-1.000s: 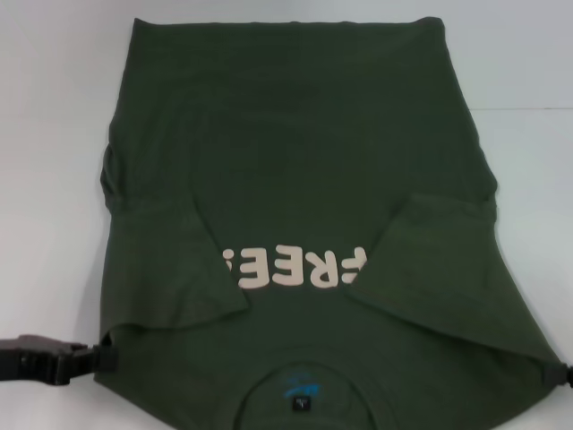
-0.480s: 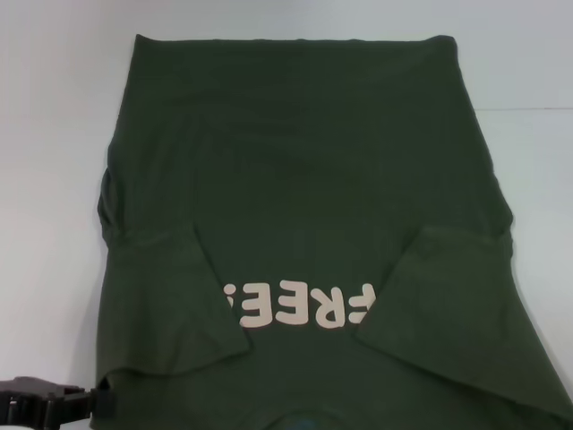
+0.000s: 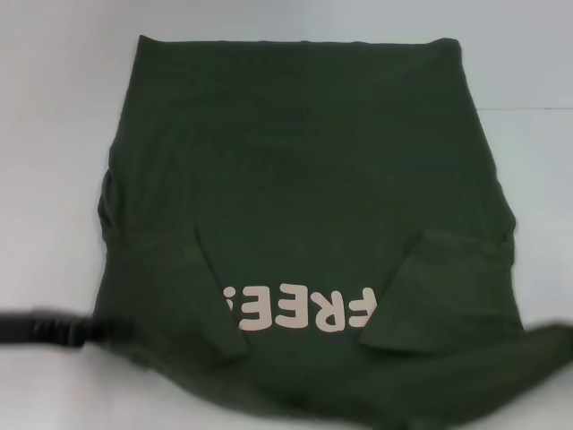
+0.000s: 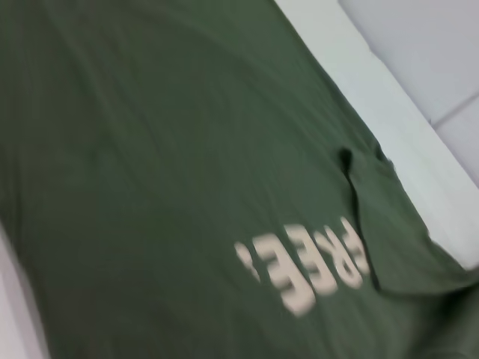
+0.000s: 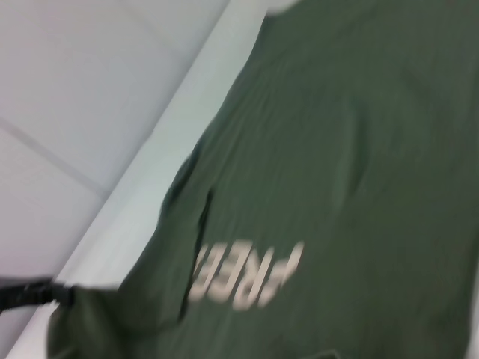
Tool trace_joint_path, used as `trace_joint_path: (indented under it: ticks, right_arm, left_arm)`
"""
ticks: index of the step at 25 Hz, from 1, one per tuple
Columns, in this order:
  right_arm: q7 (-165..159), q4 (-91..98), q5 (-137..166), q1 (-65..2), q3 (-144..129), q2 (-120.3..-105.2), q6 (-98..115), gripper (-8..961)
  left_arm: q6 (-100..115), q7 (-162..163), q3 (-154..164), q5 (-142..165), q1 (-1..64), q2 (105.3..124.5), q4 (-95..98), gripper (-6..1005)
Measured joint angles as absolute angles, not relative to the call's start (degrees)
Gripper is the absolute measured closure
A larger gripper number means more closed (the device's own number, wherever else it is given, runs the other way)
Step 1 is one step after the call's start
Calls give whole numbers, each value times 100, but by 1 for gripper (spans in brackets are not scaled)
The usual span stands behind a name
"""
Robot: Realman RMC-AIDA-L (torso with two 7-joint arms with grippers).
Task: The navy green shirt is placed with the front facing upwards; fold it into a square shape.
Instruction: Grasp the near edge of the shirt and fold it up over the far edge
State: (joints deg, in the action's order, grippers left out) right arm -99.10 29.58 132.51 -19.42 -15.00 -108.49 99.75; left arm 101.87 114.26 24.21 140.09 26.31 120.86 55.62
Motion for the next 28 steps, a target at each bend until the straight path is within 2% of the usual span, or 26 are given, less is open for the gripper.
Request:
trace_joint_path:
  ticks: [4, 9, 15, 23, 26, 28]
  right_arm:
    - [-9878, 2945, 13217, -2397, -1163, -10836, 9523, 921]
    - [-9860, 2882, 13135, -2937, -1154, -10897, 8711, 920]
    - [-9831, 2848, 12993, -3516, -1210, -11058, 7629, 920]
    - [-9494, 2282, 12636, -4117, -1333, -11152, 6027, 920]
    - [-9256, 2163, 12364, -4331, -1344, -11274, 5324, 920]
    - [-9167, 2124, 12283, -4379, -1346, -11301, 5139, 920]
  left_arm:
    - [9527, 11589, 2397, 13852, 3256, 11920, 5110, 989]
    - [8431, 11746, 2376, 13785, 3910, 11867, 4689, 989]
    - [7108, 11714, 2415, 13596, 4440, 11903, 4281, 988]
    - [5535, 11218, 2594, 13066, 4876, 11945, 3633, 988]
    - [4755, 10771, 2643, 12743, 5068, 12001, 3317, 988]
    - [4581, 10659, 2652, 12657, 5104, 12028, 3242, 988]
